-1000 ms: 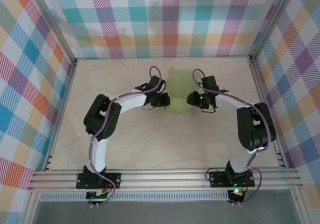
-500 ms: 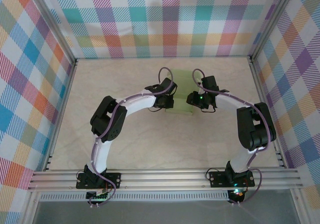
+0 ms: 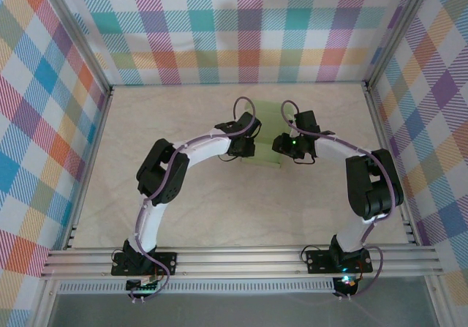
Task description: Fold the paper box
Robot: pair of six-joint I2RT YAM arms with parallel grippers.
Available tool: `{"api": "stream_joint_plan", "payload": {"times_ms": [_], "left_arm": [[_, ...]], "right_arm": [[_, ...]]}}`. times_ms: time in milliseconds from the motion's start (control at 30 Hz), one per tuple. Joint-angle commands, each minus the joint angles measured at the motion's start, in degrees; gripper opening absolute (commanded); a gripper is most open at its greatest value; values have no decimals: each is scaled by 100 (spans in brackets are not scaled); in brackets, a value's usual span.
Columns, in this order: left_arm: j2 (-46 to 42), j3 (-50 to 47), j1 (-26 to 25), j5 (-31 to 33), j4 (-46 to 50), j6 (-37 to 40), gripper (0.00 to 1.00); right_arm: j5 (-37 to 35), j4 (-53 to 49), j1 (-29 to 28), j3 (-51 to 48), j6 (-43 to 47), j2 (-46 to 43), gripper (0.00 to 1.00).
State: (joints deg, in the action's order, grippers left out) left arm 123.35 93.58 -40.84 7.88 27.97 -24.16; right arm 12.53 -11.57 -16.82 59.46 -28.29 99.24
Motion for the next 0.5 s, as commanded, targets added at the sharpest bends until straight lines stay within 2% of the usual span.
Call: {"api": "stream_joint_plan", "payload": {"times_ms": [0, 133, 300, 400, 467], "left_arm": [[226, 173, -67, -100, 72, 6, 24], [288, 230, -60, -130, 68, -57, 25], [292, 270, -56, -130, 95, -59, 14], [273, 273, -50, -50, 135, -46, 2], [255, 266, -57, -6, 155, -41, 0]], "right_arm": [[265, -8, -24, -128, -92, 171, 37], [258, -11, -22, -137, -89, 181, 37], [258, -7, -16, -145, -72, 182, 37], [271, -9, -25, -137, -72, 193, 37], [292, 12, -23, -135, -88, 208, 37]]}}
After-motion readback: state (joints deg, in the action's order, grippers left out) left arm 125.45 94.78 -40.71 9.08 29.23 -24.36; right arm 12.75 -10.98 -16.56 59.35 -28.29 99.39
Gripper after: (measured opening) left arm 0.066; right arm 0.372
